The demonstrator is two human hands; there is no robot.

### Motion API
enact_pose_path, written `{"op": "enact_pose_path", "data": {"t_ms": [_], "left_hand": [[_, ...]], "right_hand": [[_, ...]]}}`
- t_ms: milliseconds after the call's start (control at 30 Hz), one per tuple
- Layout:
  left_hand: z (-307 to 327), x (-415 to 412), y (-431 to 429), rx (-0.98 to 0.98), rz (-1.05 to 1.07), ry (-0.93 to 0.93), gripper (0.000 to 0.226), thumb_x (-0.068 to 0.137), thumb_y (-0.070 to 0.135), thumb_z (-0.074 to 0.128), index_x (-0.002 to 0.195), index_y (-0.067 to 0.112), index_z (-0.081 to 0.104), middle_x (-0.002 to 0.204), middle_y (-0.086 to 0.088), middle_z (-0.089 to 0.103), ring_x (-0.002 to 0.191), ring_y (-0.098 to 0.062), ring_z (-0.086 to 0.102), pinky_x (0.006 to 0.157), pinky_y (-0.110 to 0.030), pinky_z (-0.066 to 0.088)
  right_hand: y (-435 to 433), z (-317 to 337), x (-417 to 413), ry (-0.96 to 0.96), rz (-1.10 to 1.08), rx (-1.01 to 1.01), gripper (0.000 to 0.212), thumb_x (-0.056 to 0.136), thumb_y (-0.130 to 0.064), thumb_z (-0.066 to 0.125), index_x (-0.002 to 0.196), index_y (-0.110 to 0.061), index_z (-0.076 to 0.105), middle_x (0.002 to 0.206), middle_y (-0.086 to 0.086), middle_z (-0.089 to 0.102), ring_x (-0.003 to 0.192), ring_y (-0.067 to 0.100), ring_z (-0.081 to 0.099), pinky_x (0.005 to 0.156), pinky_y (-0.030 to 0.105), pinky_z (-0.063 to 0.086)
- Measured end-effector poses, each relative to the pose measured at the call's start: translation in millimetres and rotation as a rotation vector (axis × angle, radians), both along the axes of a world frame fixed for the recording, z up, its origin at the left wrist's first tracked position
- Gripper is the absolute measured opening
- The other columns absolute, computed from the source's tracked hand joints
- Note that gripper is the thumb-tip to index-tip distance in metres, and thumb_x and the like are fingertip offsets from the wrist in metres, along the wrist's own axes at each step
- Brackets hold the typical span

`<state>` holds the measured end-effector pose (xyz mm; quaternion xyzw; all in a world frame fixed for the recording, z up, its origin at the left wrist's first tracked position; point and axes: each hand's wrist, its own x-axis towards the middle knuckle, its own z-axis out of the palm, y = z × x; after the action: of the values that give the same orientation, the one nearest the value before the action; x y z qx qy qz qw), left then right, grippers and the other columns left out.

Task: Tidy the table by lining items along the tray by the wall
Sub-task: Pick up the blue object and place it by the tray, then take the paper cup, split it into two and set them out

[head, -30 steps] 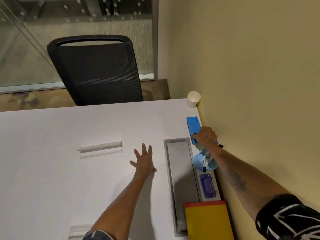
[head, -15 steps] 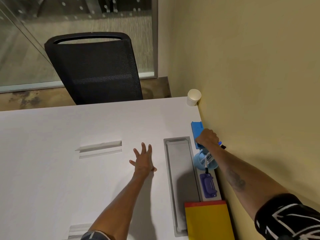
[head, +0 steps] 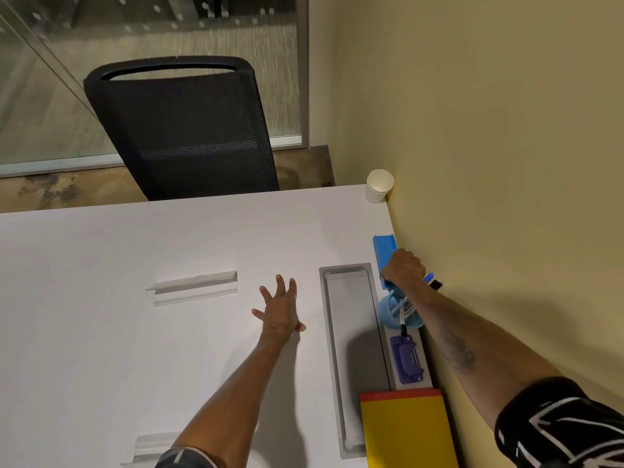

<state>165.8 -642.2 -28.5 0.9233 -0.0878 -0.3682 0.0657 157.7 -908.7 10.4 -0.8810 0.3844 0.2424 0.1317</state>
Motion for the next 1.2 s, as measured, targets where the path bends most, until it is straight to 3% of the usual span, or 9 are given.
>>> {"op": "enact_pose_path", "data": {"t_ms": [300, 467, 633, 800, 933, 1067, 1200], "left_hand": [[2, 0, 0, 0.002, -0.004, -0.004, 0.117, 0.072, 0.030, 0.087, 0.157, 0.029, 0.007, 0.166, 0.001, -0.006, 0.149, -0.049, -0.002, 0.100, -0.077, 0.031], [2, -1, 1, -0.021, 0.016, 0.000, 0.117, 0.072, 0.027, 0.087, 0.157, 0.030, 0.007, 0.166, 0.002, -0.007, 0.149, -0.049, -0.004, 0.101, -0.078, 0.028], [3, -2, 1, -0.060, 0.047, -0.005, 0.117, 0.070, 0.021, 0.088, 0.157, 0.029, 0.010, 0.166, 0.002, -0.007, 0.150, -0.049, -0.006, 0.100, -0.080, 0.027], [5, -1, 2, -0.130, 0.100, 0.002, 0.115, 0.069, 0.017, 0.088, 0.157, 0.027, 0.014, 0.166, 0.005, -0.010, 0.151, -0.044, -0.009, 0.103, -0.080, 0.022], [6, 4, 2, -0.219, 0.205, 0.057, 0.114, 0.072, 0.007, 0.084, 0.158, 0.033, 0.014, 0.166, 0.008, -0.011, 0.153, -0.035, -0.013, 0.110, -0.079, 0.007], [13, 4, -3, -0.045, 0.043, 0.043, 0.126, 0.070, 0.025, 0.087, 0.159, 0.029, -0.002, 0.166, 0.005, -0.014, 0.149, -0.050, -0.009, 0.100, -0.080, 0.026], [9, 8, -5, -0.006, 0.022, 0.061, 0.127, 0.070, 0.032, 0.087, 0.158, 0.032, -0.005, 0.165, 0.007, -0.017, 0.149, -0.050, -0.011, 0.101, -0.080, 0.026]], "right_hand": [[0, -3, 0, 0.005, 0.013, -0.006, 0.031, 0.088, -0.019, 0.066, 0.114, -0.004, 0.058, 0.089, 0.006, 0.052, 0.082, 0.021, 0.056, 0.068, 0.029, 0.046], [-3, -6, 1, -0.001, 0.010, -0.025, 0.030, 0.089, -0.021, 0.065, 0.113, -0.005, 0.058, 0.094, 0.008, 0.059, 0.087, 0.023, 0.061, 0.068, 0.030, 0.045], [-8, -2, 14, -0.145, -0.013, -0.094, 0.033, 0.093, -0.027, 0.058, 0.117, -0.005, 0.054, 0.113, 0.011, 0.064, 0.101, 0.028, 0.066, 0.074, 0.033, 0.049], [-10, 6, 35, -0.324, -0.027, -0.107, 0.033, 0.093, -0.027, 0.056, 0.116, -0.005, 0.051, 0.114, 0.014, 0.063, 0.100, 0.033, 0.065, 0.076, 0.036, 0.049], [-10, 11, 51, -0.429, -0.024, -0.104, 0.031, 0.092, -0.024, 0.054, 0.118, -0.007, 0.049, 0.112, 0.015, 0.063, 0.099, 0.034, 0.065, 0.077, 0.038, 0.050], [-12, 13, 66, -0.461, 0.029, -0.079, 0.048, 0.094, -0.025, 0.054, 0.138, -0.012, 0.041, 0.115, 0.016, 0.062, 0.105, 0.034, 0.064, 0.087, 0.040, 0.052], [-18, 10, 83, -0.454, 0.064, -0.087, 0.055, 0.095, -0.026, 0.054, 0.145, -0.015, 0.035, 0.117, 0.017, 0.062, 0.108, 0.035, 0.063, 0.090, 0.041, 0.051]]}}
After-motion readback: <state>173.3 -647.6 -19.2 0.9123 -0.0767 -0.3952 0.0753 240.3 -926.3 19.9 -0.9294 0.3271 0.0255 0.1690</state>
